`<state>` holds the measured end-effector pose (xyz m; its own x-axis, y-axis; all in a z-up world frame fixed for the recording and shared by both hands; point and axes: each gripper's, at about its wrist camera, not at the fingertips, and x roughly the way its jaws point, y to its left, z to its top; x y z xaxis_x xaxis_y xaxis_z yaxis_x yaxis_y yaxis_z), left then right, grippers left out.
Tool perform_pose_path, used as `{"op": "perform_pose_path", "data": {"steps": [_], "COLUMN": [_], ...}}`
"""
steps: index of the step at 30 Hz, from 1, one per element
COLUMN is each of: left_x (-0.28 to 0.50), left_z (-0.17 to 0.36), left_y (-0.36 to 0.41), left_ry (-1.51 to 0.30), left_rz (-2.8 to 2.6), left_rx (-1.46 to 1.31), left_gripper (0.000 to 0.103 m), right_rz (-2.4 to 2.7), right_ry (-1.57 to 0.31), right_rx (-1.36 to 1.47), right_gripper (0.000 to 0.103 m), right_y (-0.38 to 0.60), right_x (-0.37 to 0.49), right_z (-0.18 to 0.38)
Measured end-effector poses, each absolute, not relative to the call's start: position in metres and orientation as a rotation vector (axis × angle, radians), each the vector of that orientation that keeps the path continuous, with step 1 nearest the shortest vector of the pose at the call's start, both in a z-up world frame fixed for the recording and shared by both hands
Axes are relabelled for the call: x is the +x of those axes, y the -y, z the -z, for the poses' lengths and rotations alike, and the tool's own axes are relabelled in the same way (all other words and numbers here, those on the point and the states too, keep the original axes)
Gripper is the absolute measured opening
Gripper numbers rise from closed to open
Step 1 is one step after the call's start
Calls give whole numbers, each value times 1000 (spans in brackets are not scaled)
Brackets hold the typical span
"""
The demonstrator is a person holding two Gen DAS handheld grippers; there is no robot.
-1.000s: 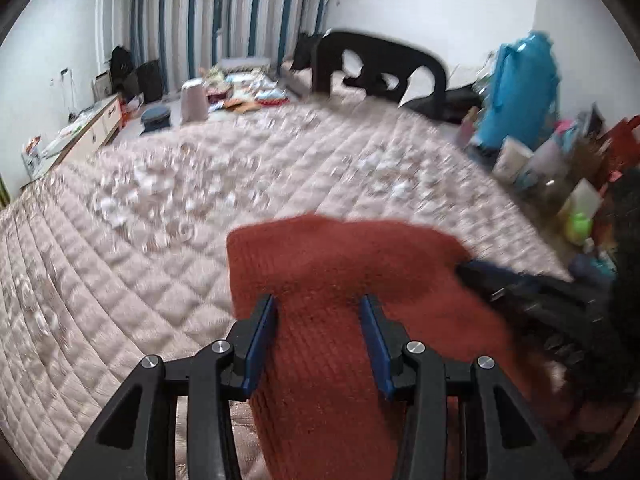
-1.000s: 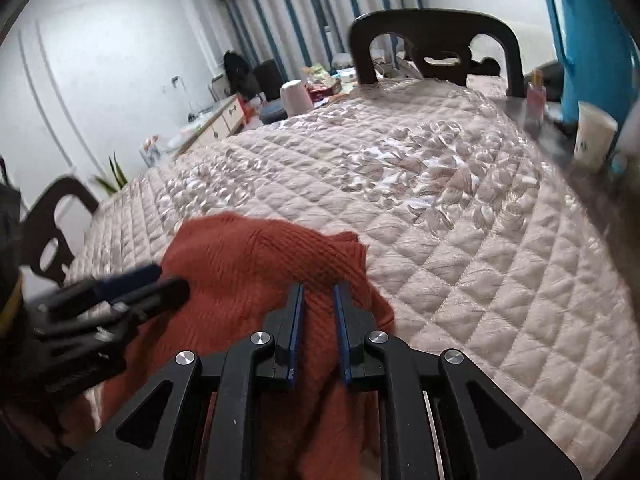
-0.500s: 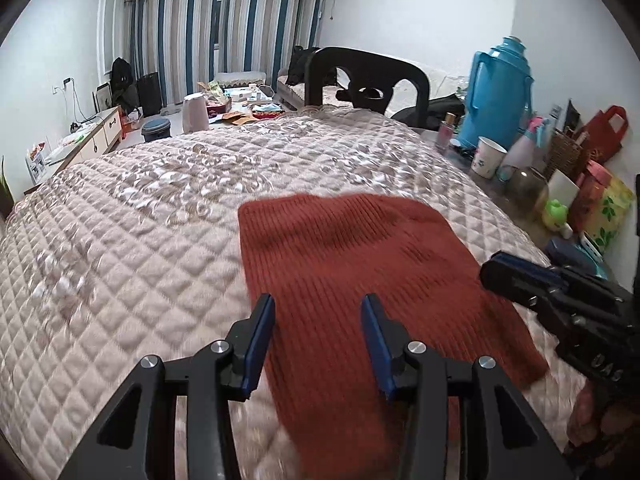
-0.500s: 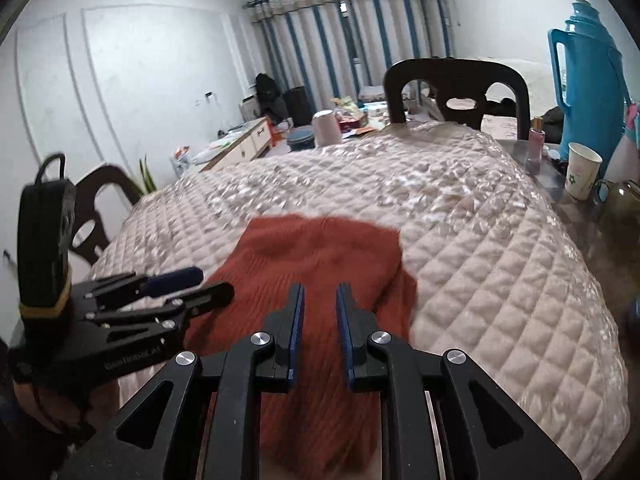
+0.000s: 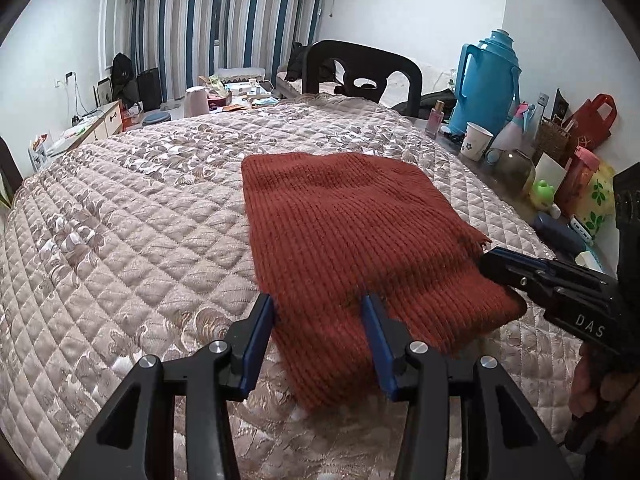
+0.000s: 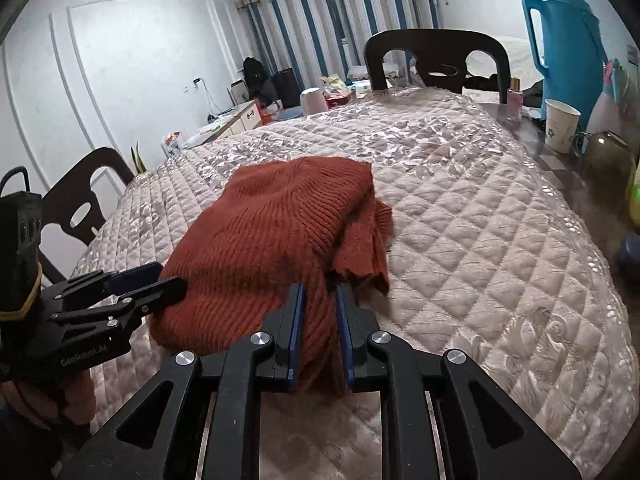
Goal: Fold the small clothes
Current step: 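Press and smooth the folded sweater with both grippers, then grasp the folded red sweater edge with both grippers and lift it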
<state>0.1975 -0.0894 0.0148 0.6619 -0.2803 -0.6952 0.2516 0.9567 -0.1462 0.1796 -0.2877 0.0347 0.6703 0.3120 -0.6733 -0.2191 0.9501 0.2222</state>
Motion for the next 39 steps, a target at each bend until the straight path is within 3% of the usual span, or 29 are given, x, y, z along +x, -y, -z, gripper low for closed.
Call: {"op": "perform_pose_path", "data": {"steps": [3,5,7,10,17,20,26,34,36,39], "left_x": [195,194,195,200,230,243,255,264,265,263], "left_z": [-16,-18,-20,-24,-20,-13,8,23,21,14], "left_y": [89,88,87,79,60,57,61,60,64,68], "left_ry": [-791,-790,-785,-775,-815,-841,-887,-903,-897,-879], "left_rz": [299,301,302,318,343,364,401,467,470,472], "left_rx": [-40,-43,-47,-82,-233,-290,-327,-411,-393,-359], "left_gripper": [49,49,53,61,63,63,67,70,67,53], "right_rz": [-284,-278,-281,-308,-355,-381,-441,-510,-523,-548], "right_ry": [-772,-764,-757,-751,-777,-805,-925,-945,-944,-937], "right_rx": [135,155,182,242,362,409,498,605,614,635], "right_gripper": [19,29,46,47,48,60,61,60,54,42], "right_y": [291,296,300,308,317,318,320,327,325,323], "right_x": [177,177,177,180,201,213,236,246,249,250], "right_z": [-39,-41,-42,-43,-37,-29,2,15,16,14]}}
